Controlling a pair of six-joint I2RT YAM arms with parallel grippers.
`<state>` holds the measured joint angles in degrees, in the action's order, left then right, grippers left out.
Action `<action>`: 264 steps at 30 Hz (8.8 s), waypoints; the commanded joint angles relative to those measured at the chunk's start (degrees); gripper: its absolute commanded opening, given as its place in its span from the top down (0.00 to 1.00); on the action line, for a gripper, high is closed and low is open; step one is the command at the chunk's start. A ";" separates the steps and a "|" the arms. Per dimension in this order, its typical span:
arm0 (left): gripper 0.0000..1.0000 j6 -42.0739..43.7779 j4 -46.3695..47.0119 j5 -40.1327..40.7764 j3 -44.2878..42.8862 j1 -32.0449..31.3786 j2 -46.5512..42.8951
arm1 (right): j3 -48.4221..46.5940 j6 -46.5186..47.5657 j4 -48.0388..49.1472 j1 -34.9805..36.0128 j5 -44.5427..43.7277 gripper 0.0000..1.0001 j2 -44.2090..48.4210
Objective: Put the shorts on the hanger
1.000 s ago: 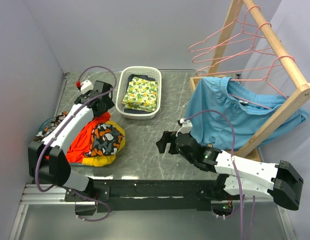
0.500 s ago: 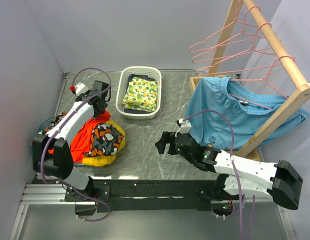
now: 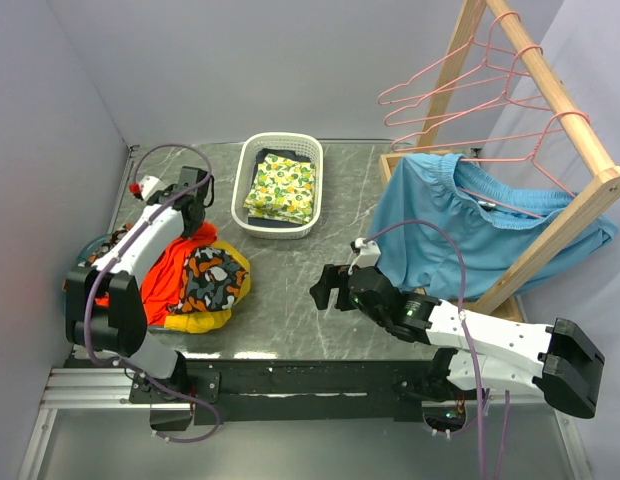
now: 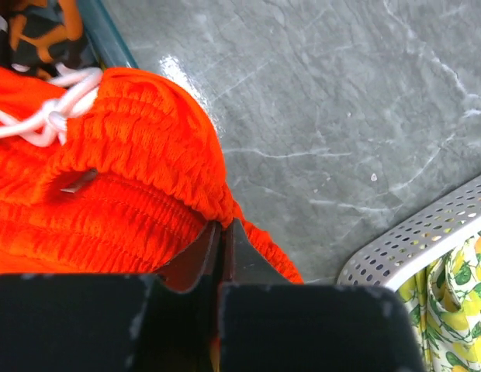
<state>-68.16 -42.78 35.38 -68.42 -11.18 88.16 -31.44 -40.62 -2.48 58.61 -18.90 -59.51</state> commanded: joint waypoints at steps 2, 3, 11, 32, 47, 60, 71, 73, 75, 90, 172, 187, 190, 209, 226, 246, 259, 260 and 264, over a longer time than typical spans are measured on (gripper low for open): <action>0.99 4.69 -2.12 2.85 -3.29 1.60 -8.95 | -3.00 2.47 2.04 0.01 1.13 0.03 -0.26; 0.99 5.66 -2.30 3.55 -3.90 1.69 -10.54 | -3.45 2.82 2.13 0.01 1.66 0.03 -0.52; 0.99 18.40 -1.15 0.57 -9.43 4.41 -24.00 | -15.99 5.11 7.49 2.12 10.63 0.03 -11.31; 0.99 30.01 -7.32 -8.30 -54.34 4.85 -19.34 | -50.03 5.38 3.80 5.20 21.36 0.21 -45.61; 0.99 31.42 8.94 -18.32 -61.91 4.85 -18.47 | -55.05 8.36 1.69 5.73 19.17 0.17 -43.96; 0.99 28.09 12.11 -37.79 -60.35 4.85 -16.26 | -50.82 14.51 -2.96 6.60 3.10 0.16 -22.16; 0.99 28.43 14.04 -42.59 -31.02 -8.91 -23.37 | -44.24 15.40 -7.63 6.69 -7.99 0.13 -7.39; 0.99 28.00 15.36 -42.15 -20.91 -12.01 -24.35 | -40.47 14.26 -8.06 6.78 -9.66 0.13 -5.37; 0.99 27.64 18.26 -41.27 -12.31 -18.77 -24.35 | -36.70 12.51 -9.38 6.69 -11.51 0.13 -3.96; 0.22 33.26 7.46 -21.88 0.05 -28.63 -19.52 | -11.45 -3.76 -11.76 6.61 -16.44 0.12 0.97; 0.99 52.26 4.36 -3.73 -62.90 -30.21 -2.55 | -52.66 15.30 -26.69 9.07 -33.48 1.00 -0.26; 0.99 39.87 10.01 -7.34 -45.17 -32.06 -10.02 | -57.34 14.00 -36.53 9.06 -34.10 1.00 0.44; 0.99 34.86 8.33 -9.09 -34.38 -32.15 -12.13 | -51.02 8.82 -39.17 8.98 -34.19 1.00 1.49; 0.24 27.55 11.86 -16.76 -1.35 -28.20 -12.57 | -8.73 -5.44 -20.90 -0.51 -16.27 1.00 -1.75; 0.39 61.56 32.40 -45.80 -50.39 -28.28 14.83 | -3.89 -3.06 -11.58 -0.95 -7.39 1.00 -10.89; 0.47 57.53 47.97 -70.61 -57.17 -28.37 27.77 | -1.43 4.41 -7.81 -4.56 -0.35 1.00 -13.27; 0.51 59.46 46.56 -72.64 -61.74 -28.46 33.65 | -2.05 5.55 -7.28 -5.52 1.75 1.00 -15.64; 0.51 59.37 46.91 -72.90 -62.09 -28.46 33.92 | -2.13 5.64 -7.28 -5.44 1.84 1.00 -15.73; 0.51 58.23 48.76 -73.43 -61.92 -28.46 35.06 | -2.13 5.73 -7.10 -5.61 2.11 1.00 -15.99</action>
<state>-9.74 1.78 -36.12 -127.63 -39.46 122.30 -33.58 -35.99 -9.43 53.58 -17.26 -74.46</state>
